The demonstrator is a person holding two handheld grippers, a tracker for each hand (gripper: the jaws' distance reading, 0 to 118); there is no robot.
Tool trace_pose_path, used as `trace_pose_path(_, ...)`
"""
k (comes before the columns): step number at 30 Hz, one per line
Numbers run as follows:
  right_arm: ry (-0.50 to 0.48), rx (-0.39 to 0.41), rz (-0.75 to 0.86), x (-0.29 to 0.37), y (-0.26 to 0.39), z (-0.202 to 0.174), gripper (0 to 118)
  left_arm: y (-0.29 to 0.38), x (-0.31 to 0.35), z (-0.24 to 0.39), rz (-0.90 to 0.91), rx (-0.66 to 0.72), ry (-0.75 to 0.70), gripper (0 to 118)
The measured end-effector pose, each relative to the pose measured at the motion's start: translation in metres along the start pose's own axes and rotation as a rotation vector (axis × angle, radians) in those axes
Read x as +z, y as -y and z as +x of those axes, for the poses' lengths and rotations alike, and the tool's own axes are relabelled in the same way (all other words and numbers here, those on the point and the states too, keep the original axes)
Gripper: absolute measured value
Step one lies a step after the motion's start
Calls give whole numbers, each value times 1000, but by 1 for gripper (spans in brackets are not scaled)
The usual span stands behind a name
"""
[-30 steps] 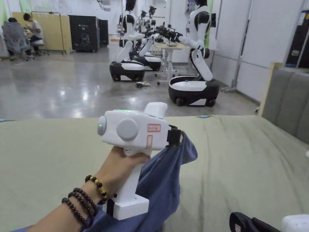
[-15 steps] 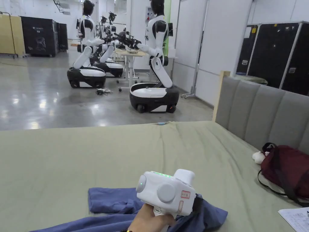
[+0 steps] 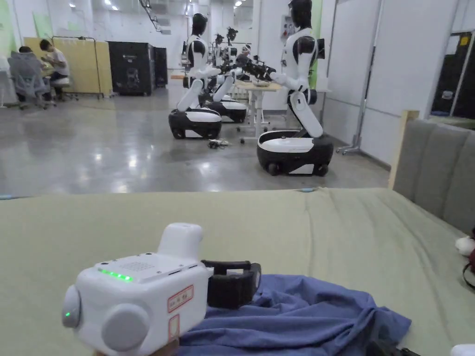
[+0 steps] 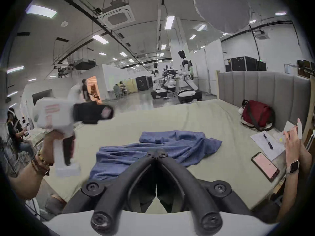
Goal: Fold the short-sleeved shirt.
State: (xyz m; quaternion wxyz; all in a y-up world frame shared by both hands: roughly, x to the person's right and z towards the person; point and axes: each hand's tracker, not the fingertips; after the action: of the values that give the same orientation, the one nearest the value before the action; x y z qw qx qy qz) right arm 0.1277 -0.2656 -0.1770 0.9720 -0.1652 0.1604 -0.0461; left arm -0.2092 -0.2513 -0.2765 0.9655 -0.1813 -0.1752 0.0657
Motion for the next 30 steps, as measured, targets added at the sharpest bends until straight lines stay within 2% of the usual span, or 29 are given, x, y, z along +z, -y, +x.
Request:
trace_pose_path(1, -18, 12, -6, -1, 0, -6, 2, 10, 19, -15, 33, 31, -21, 79)
trace_pose_path(2, -31, 19, -7, -2, 1, -11, 2, 19, 36, -25, 25, 67, -59, 43)
trace_pose_path(3, -46, 25, -11, -3, 2, -17, 2, 31, 52, -35, 21, 99, -124, 0)
trace_pose_path(5, -69, 35, -17, -4, 4, -26, 2, 53, 78, -52, 8, 113, -251, 0)
trace_pose_path(8, -84, 43, -30, -5, 11, -37, 2, 82, 110, -74, -4, 130, -326, 0)
trace_pose_path(12, -109, 37, -53, -10, 18, -45, 2, 89, 121, -100, -44, 200, -363, 0)
trace_pose_path(16, -101, 40, -72, -17, 18, -49, 2, 65, 92, -131, -65, 228, -352, 0)
trace_pose_path(17, -101, 41, -74, -18, 17, -48, 2, 57, 80, -139, -109, 213, -335, 4)
trace_pose_path(19, -94, 40, -76, -18, 17, -48, 2, 46, 42, -158, -154, 203, -317, 62)
trace_pose_path(20, -90, 38, -78, -19, 16, -47, 2, 43, 24, -167, -211, 201, -331, 77)
trace_pose_path(21, -85, 30, -84, -20, 16, -46, 2, 42, 3, -180, -249, 200, -342, 77)
trace_pose_path(22, -83, 14, -88, -20, 16, -43, 2, 45, -19, -193, -366, 226, -341, 113)
trace_pose_path(23, -83, 4, -89, -20, 17, -42, 2, 46, -31, -203, -267, 199, -316, 118)
trace_pose_path(25, -79, -8, -102, -22, 18, -37, 2, 53, -61, -212, -367, 220, -416, 116)
trace_pose_path(28, -45, 3, -120, -24, 19, -32, 2, 63, -98, -233, -440, 203, -458, 115)
trace_pose_path(30, -30, 4, -128, -25, 20, -27, 2, 66, -115, -232, -491, 206, -461, 106)
